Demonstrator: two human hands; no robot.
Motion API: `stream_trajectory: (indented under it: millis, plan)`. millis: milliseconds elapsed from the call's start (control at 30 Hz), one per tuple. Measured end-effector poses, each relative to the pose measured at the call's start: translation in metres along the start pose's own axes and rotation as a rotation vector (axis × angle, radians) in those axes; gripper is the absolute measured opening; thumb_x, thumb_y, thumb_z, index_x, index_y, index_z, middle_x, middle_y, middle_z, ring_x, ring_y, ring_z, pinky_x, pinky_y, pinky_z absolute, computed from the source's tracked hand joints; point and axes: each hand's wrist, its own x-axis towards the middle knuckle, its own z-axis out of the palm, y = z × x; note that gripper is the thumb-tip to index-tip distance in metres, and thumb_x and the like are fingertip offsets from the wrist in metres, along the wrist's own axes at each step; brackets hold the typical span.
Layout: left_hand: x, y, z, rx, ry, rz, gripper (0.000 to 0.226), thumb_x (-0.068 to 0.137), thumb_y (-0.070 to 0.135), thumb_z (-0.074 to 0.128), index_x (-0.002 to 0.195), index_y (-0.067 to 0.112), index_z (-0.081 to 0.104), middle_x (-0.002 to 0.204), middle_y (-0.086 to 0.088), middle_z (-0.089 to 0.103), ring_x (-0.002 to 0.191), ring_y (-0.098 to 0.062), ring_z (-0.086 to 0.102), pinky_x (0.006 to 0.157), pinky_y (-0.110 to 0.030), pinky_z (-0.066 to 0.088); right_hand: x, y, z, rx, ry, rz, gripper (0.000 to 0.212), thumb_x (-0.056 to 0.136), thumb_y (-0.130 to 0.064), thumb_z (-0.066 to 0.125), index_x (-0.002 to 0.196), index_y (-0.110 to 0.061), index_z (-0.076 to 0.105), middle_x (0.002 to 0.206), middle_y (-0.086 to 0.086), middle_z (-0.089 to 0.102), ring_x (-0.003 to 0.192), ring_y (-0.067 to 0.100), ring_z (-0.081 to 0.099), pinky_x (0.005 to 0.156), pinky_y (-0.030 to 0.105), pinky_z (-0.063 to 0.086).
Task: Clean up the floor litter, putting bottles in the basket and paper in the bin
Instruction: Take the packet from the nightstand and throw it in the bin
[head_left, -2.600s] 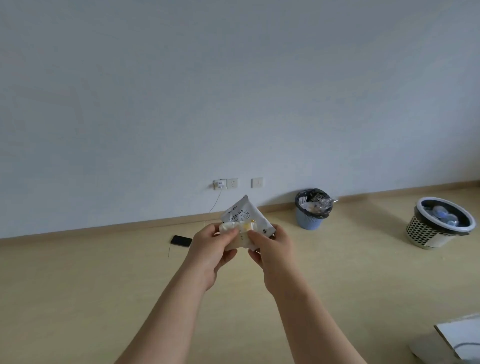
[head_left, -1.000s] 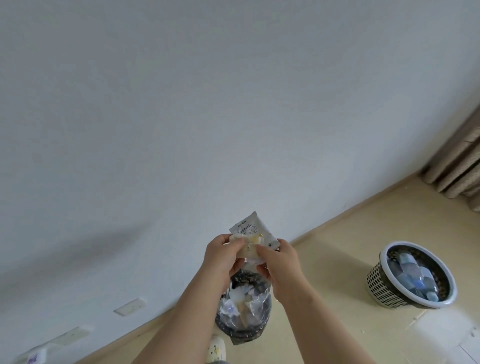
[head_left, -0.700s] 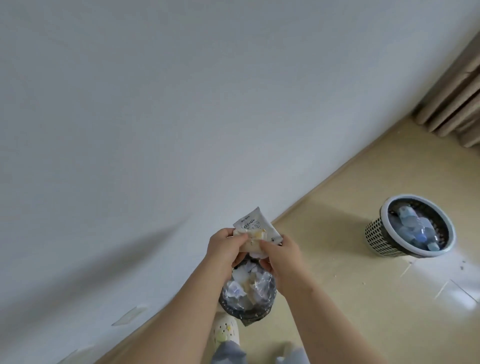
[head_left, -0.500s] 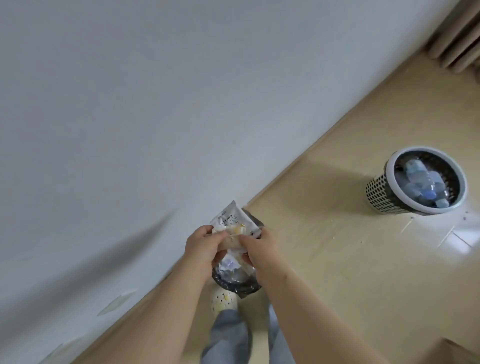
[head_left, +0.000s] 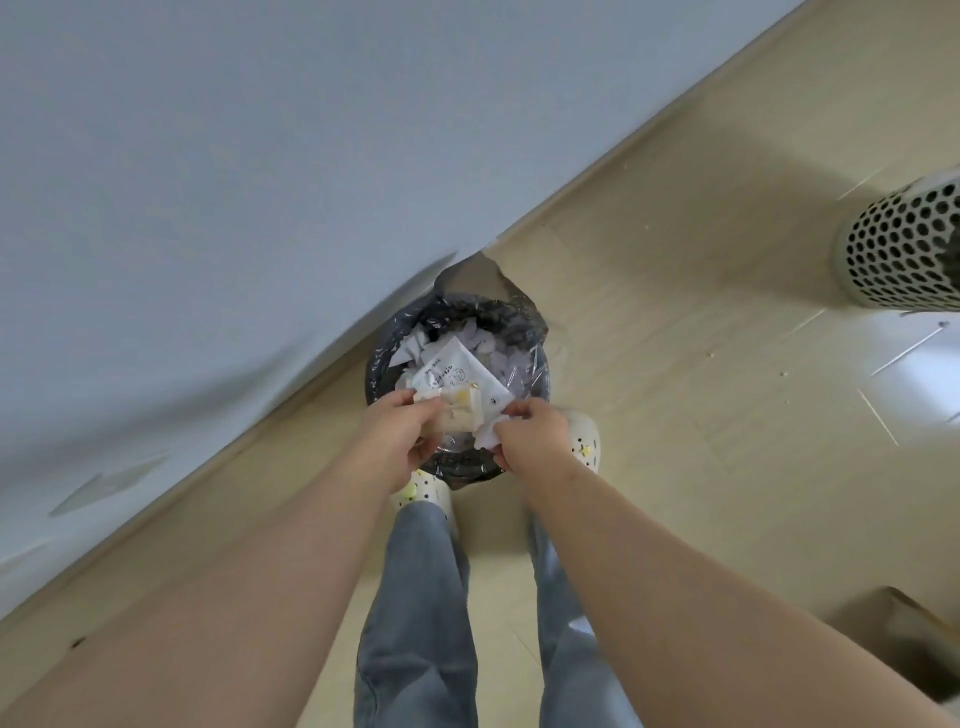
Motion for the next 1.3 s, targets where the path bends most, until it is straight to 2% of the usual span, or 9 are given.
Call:
stream_trajectory:
  millis: [133, 267, 367, 433, 500, 733, 867, 1133, 1300]
  plan:
    - [0.040, -0.009, -0.007, -0.289, 0.101, -0.089, 0.019, 0.088, -0.004, 0.059, 0.085, 0.012, 0.049, 0.085, -0.009, 0.056, 0.063, -0.013, 0.053, 0.032, -0.011, 0.039, 0.031, -0.004, 0.004, 0.047, 0.051, 0.049, 0.031, 0.079, 0.004, 0.045, 0.097, -0.016, 0.062, 0.086, 0.008, 0.060, 0.069, 0.025, 0.052, 0.039, 0.019, 0.040]
    - [0.069, -0.011, -0.007, -0.321, 0.128, -0.113, 0.020, 0.088, -0.001, 0.061, 0.081, 0.015, 0.049, 0.104, -0.009, 0.057, 0.069, -0.011, 0.054, 0.039, -0.012, 0.044, 0.058, -0.011, 0.015, 0.055, 0.054, 0.033, 0.031, 0.081, 0.005, 0.045, 0.094, -0.020, 0.058, 0.087, 0.005, 0.060, 0.072, 0.023, 0.054, 0.055, 0.028, 0.045]
    - [0.082, -0.008, -0.003, -0.189, 0.157, -0.133, 0.021, 0.088, 0.005, 0.062, 0.105, 0.014, 0.053, 0.126, -0.013, 0.054, 0.083, -0.016, 0.055, 0.064, -0.022, 0.052, 0.068, -0.013, 0.024, 0.072, -0.002, 0.060, 0.035, 0.087, 0.000, 0.044, 0.112, -0.020, 0.058, 0.094, 0.002, 0.059, 0.080, 0.021, 0.057, 0.074, 0.032, 0.052]
    - [0.090, -0.009, -0.004, 0.021, 0.183, -0.121, 0.051, 0.088, 0.007, 0.062, 0.134, 0.015, 0.041, 0.141, -0.013, 0.042, 0.113, -0.025, 0.050, 0.091, -0.037, 0.049, 0.071, -0.014, 0.027, 0.082, -0.039, 0.082, 0.041, 0.092, -0.007, 0.044, 0.130, -0.021, 0.050, 0.110, 0.002, 0.058, 0.078, 0.017, 0.055, 0.083, 0.034, 0.053]
    - [0.091, -0.008, -0.005, 0.186, 0.196, -0.081, 0.068, 0.088, 0.008, 0.063, 0.145, 0.015, 0.028, 0.145, -0.014, 0.036, 0.127, -0.031, 0.041, 0.101, -0.042, 0.041, 0.069, -0.015, 0.027, 0.049, -0.043, 0.093, 0.045, 0.094, -0.010, 0.041, 0.138, -0.022, 0.043, 0.109, -0.001, 0.055, 0.073, 0.013, 0.052, 0.089, 0.038, 0.052]
    - [0.051, 0.013, -0.001, 0.327, 0.104, 0.126, 0.038, 0.089, 0.010, 0.061, 0.126, 0.011, 0.051, 0.129, -0.012, 0.050, 0.090, -0.020, 0.048, 0.081, -0.032, 0.040, 0.035, -0.038, 0.014, 0.165, -0.116, 0.146, 0.006, 0.094, -0.011, 0.046, 0.097, -0.015, 0.048, 0.074, -0.002, 0.046, 0.062, 0.011, 0.046, 0.059, 0.026, 0.043]
    - [0.005, 0.035, 0.002, 0.270, 0.054, 0.207, 0.016, 0.088, 0.013, 0.061, 0.102, 0.020, 0.057, 0.113, -0.012, 0.058, 0.091, -0.020, 0.053, 0.080, -0.033, 0.048, 0.002, -0.065, 0.003, 0.195, -0.091, 0.073, 0.020, 0.094, -0.009, 0.045, 0.075, -0.017, 0.047, 0.070, 0.000, 0.047, 0.058, 0.012, 0.045, 0.055, 0.025, 0.040]
    - [-0.114, 0.070, 0.017, 0.061, -0.006, 0.395, 0.012, 0.089, 0.007, 0.059, 0.093, 0.019, 0.058, 0.089, -0.001, 0.058, 0.086, -0.017, 0.056, 0.071, -0.026, 0.048, -0.097, -0.121, -0.046, 0.212, -0.082, -0.036, 0.012, 0.095, -0.014, 0.046, 0.102, -0.011, 0.055, 0.078, 0.002, 0.056, 0.061, 0.013, 0.050, 0.054, 0.023, 0.043]
    - [-0.190, 0.088, 0.027, -0.142, -0.057, 0.458, 0.014, 0.088, 0.011, 0.060, 0.087, 0.024, 0.060, 0.085, -0.001, 0.062, 0.082, -0.015, 0.062, 0.077, -0.030, 0.050, -0.164, -0.150, -0.089, 0.147, -0.073, -0.208, 0.014, 0.094, -0.011, 0.046, 0.082, -0.016, 0.052, 0.076, 0.001, 0.055, 0.062, 0.014, 0.049, 0.056, 0.024, 0.041]
